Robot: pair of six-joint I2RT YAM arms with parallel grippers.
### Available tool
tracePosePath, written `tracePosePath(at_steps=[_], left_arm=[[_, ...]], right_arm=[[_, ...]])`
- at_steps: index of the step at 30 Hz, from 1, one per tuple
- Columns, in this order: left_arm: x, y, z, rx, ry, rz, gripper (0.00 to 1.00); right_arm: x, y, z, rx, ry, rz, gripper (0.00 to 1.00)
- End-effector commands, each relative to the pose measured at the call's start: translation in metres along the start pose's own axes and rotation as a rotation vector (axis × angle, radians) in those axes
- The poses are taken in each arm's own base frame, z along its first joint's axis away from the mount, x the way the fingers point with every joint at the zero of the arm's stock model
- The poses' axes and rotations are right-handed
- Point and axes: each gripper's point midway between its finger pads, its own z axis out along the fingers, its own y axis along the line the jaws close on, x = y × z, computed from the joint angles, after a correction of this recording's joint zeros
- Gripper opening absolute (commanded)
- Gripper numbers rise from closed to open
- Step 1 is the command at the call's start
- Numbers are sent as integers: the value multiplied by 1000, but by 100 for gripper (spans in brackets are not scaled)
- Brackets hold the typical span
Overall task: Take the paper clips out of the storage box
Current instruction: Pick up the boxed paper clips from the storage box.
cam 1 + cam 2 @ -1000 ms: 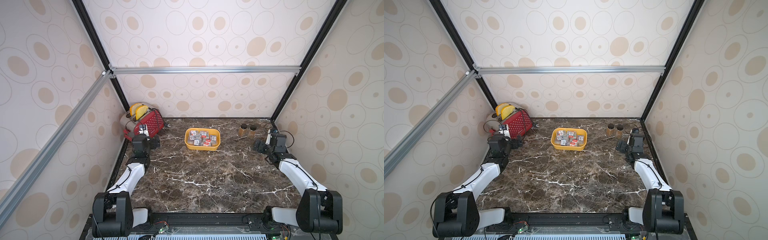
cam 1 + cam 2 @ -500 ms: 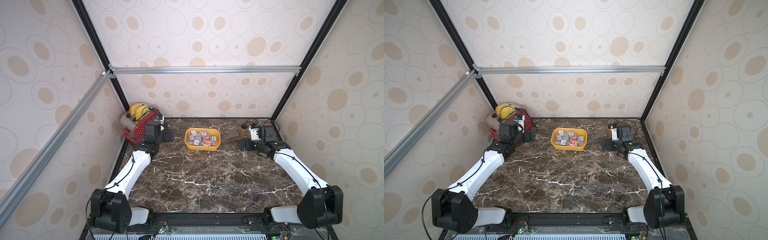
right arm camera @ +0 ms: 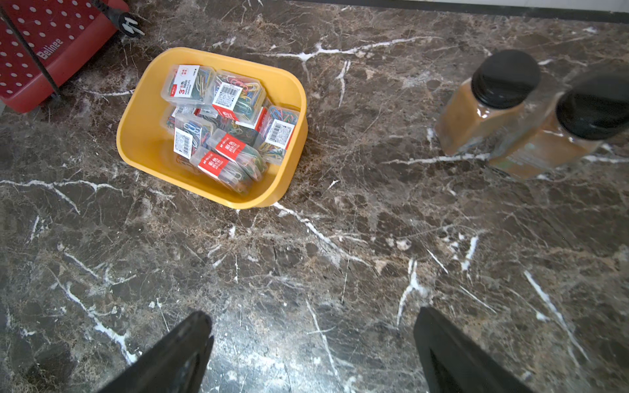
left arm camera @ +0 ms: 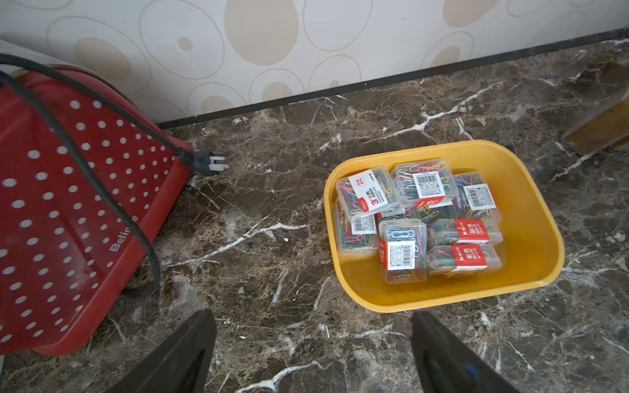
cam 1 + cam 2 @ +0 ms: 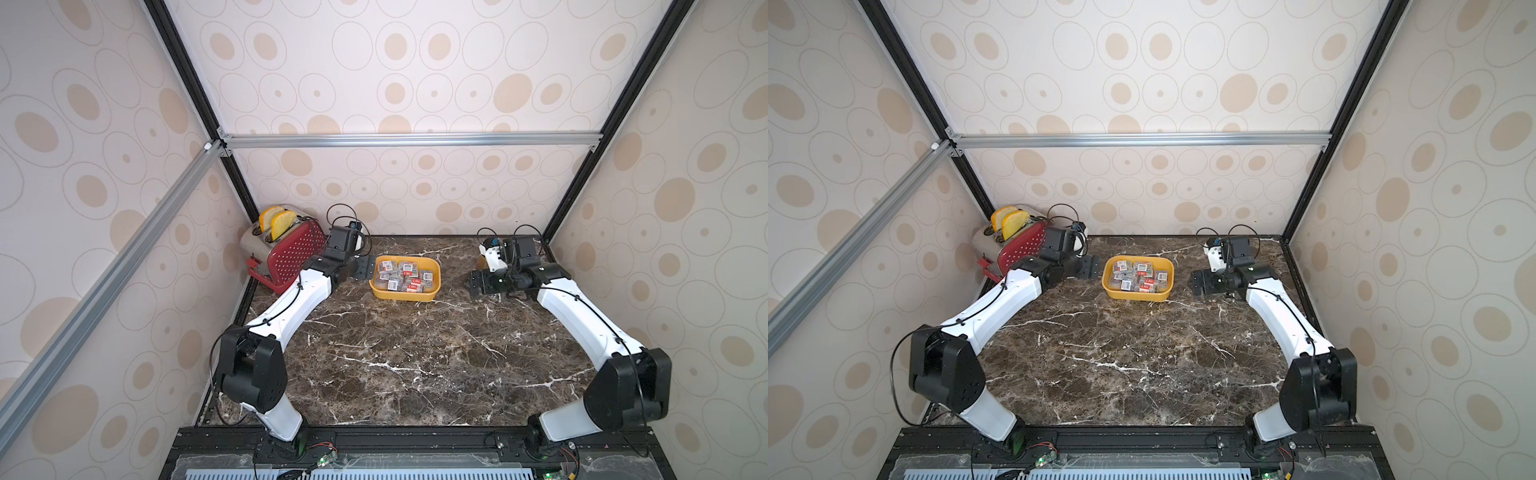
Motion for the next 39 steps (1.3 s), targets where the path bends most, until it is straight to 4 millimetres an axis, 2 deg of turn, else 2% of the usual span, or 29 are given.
tracePosePath(at_steps=[1,9,17,24,32,39], left_arm=[[-3,-14,9,33,60,17,92],[9,-44,45,90,129,11,91],[17,-64,76,60,165,25,89],[31,-73,104,14,202,5,82],[44,-87,127,4,230,12,85],[56,-90,142,-10,252,1,86]], right_arm=[[0,9,7,-20,40,-24,97],[5,0,4,42,57,-17,98],[15,-3,6,54,84,-16,98],[17,-3,4,57,81,-27,99],[21,-3,5,54,92,-34,100],[23,-4,6,58,99,-43,100]])
